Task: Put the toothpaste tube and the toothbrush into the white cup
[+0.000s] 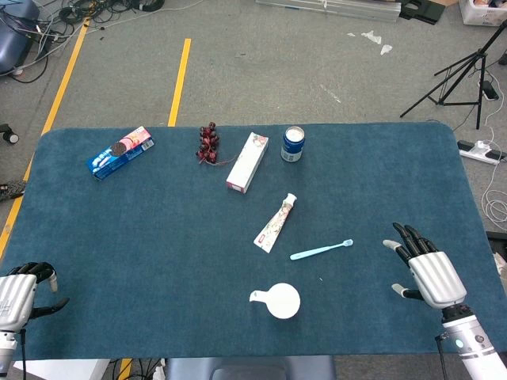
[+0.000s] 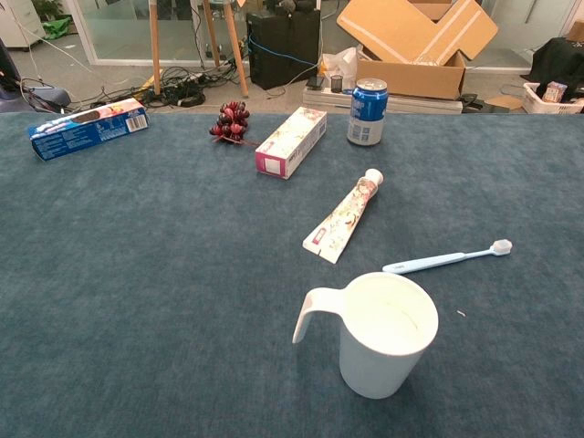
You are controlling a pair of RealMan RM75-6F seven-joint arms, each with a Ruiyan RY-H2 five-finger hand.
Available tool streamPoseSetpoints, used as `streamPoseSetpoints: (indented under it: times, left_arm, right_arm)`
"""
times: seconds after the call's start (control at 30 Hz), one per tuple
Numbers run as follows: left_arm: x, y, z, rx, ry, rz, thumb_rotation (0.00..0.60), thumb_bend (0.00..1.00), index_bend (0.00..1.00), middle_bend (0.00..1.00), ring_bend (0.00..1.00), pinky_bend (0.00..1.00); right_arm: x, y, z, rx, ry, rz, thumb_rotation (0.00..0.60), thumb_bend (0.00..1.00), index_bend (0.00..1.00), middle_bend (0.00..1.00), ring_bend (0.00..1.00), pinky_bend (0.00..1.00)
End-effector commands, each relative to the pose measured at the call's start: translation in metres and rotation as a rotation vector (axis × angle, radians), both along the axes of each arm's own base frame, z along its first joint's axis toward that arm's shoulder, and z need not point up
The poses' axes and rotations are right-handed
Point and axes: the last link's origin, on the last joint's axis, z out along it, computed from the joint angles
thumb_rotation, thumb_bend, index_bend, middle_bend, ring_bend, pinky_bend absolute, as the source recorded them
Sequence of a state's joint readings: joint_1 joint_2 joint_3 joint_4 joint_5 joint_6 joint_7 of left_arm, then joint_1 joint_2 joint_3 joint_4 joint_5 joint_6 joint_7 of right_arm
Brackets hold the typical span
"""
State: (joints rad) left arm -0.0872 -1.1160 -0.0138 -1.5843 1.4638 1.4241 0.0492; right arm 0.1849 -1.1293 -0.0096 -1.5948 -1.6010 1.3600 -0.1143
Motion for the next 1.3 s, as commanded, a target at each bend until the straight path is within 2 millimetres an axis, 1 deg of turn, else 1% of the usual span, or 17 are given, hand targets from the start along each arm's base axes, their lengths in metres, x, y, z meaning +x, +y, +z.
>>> streamPoseSetpoints:
  times: [0.03,0.3,0.4,0.5,0.67,0.7,0.87,0.97,1.1,1.3]
  left_arm:
    - [0.000,0.000,0.000,0.000,-0.001,0.002,0.600,0.00,0.65,0.45,0.36,0.40]
    - [-0.001,0.001,0.000,0.002,0.000,0.008,0.600,0.00,0.65,0.45,0.36,0.40]
    - [-0.001,0.001,0.001,0.009,-0.003,0.010,0.600,0.00,0.65,0.45,0.36,0.40]
    - [-0.001,0.002,0.002,0.012,-0.006,0.013,0.600,0.00,0.65,0.45,0.36,0.40]
    - [-0.004,0.004,0.000,0.007,-0.005,0.027,0.600,0.00,0.65,0.45,0.36,0.40]
    - [-0.004,0.004,-0.001,0.004,-0.003,0.025,0.600,0.00,0.65,0.45,0.36,0.40]
    - [-0.002,0.003,-0.003,-0.008,-0.003,0.013,0.600,0.00,0.65,0.45,0.36,0.40]
    - [-0.004,0.005,-0.002,-0.009,-0.010,0.025,0.600,0.00,0.65,0.45,0.36,0.40]
    - [-0.006,0.006,0.002,0.009,-0.014,0.030,0.600,0.00,0.65,0.45,0.36,0.40]
    - [-0.008,0.005,0.006,0.023,-0.021,0.033,0.600,0.00,0.65,0.45,0.36,0.40]
  right_arm:
    - [0.000,0.000,0.000,-0.001,0.000,0.001,0.600,0.03,0.26,0.04,0.00,0.25]
    - [0.006,-0.005,0.003,-0.011,-0.029,0.047,0.600,0.03,0.26,0.04,0.00,0.25]
    - [0.009,-0.013,0.007,-0.013,0.001,0.071,0.600,0.03,0.26,0.04,0.00,0.25]
    - [0.018,-0.023,0.011,-0.007,0.039,0.104,0.600,0.03,0.26,0.04,0.00,0.25]
    - [0.044,-0.059,0.020,0.019,0.081,0.179,0.600,0.03,0.26,0.04,0.00,0.25]
    - [0.050,-0.068,0.021,0.016,0.093,0.193,0.600,0.03,0.26,0.04,0.00,0.25]
    - [0.077,-0.103,0.019,0.033,0.099,0.230,0.600,0.03,0.26,0.04,0.00,0.25]
    - [0.095,-0.126,0.014,0.058,0.118,0.253,0.600,0.03,0.26,0.04,0.00,0.25]
    - [0.114,-0.151,0.004,0.072,0.151,0.284,0.600,0.03,0.26,0.03,0.00,0.25]
    - [0.132,-0.184,-0.017,0.090,0.257,0.329,0.600,0.03,0.26,0.03,0.00,0.25]
